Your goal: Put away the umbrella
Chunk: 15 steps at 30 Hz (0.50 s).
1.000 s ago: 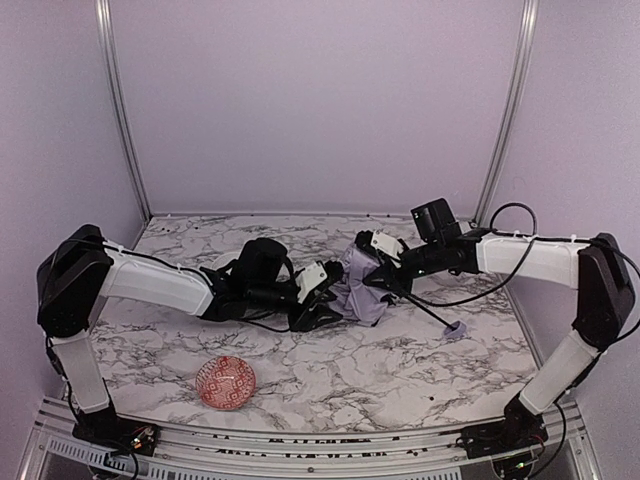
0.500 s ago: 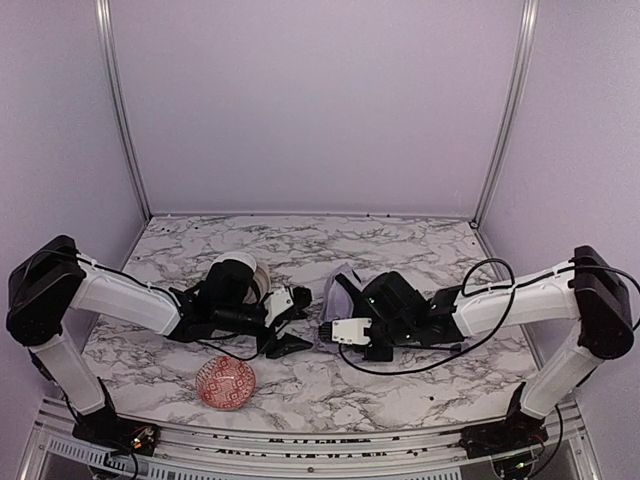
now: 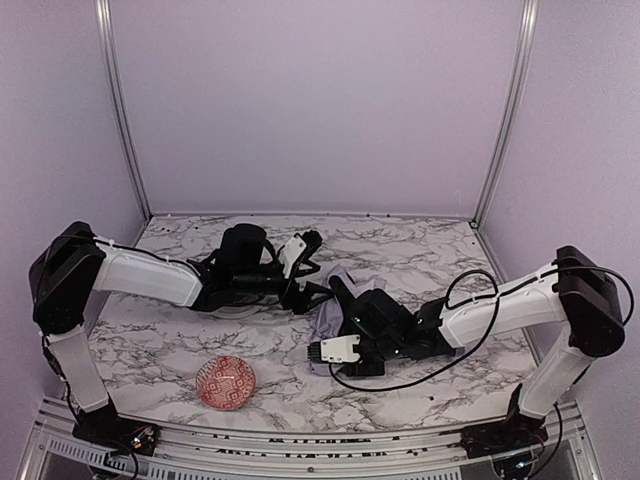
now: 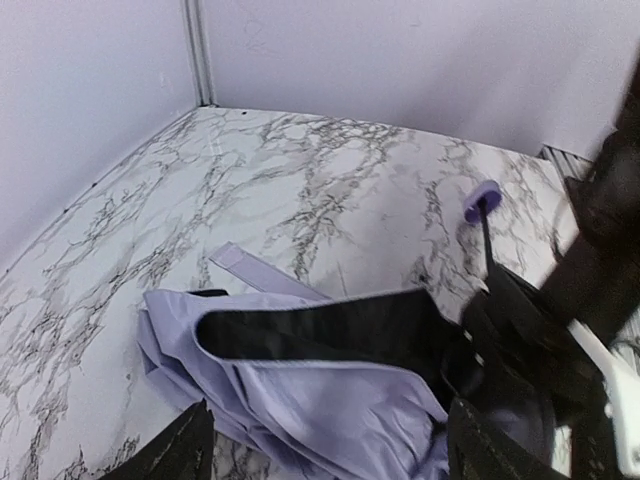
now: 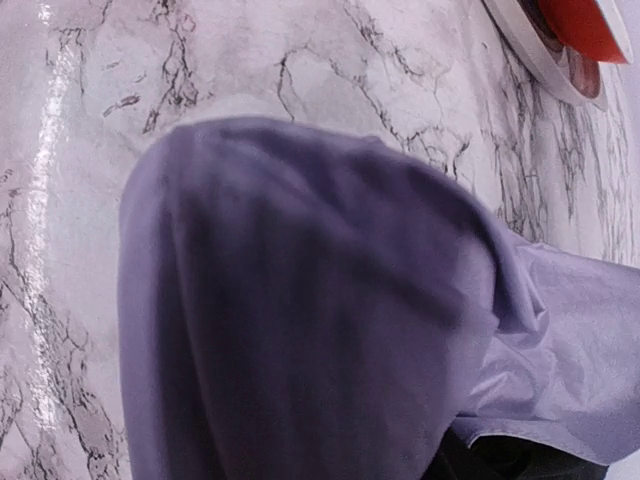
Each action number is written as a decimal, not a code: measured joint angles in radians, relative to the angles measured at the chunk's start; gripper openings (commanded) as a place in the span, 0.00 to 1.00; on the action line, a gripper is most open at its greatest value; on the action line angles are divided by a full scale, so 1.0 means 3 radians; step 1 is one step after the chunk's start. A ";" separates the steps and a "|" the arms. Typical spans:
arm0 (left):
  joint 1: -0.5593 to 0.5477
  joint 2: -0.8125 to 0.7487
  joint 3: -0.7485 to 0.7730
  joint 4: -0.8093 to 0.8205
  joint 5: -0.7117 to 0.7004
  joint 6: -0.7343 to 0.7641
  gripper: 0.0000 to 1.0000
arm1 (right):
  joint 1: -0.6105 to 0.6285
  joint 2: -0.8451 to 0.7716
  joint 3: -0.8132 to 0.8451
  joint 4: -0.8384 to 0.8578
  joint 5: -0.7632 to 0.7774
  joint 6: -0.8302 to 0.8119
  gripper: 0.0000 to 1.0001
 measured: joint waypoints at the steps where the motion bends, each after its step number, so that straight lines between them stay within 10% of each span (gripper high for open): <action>1: 0.0047 0.0178 0.0240 -0.0018 -0.0014 -0.0118 0.89 | 0.0032 0.0003 0.0000 0.0005 0.0011 -0.0004 0.53; 8: 0.0134 0.0738 0.0730 -0.0205 -0.0079 -0.0261 0.74 | 0.0165 0.0046 -0.0006 0.0095 0.0070 -0.0042 0.52; 14: 0.0102 0.0782 0.0746 -0.0367 0.0088 -0.0117 0.00 | 0.0169 0.0047 -0.0011 0.0121 0.0084 -0.0100 0.50; 15: 0.0090 0.0782 0.0764 -0.0374 0.0134 -0.0099 0.00 | 0.0169 0.0050 -0.0011 0.0127 0.0083 -0.0102 0.50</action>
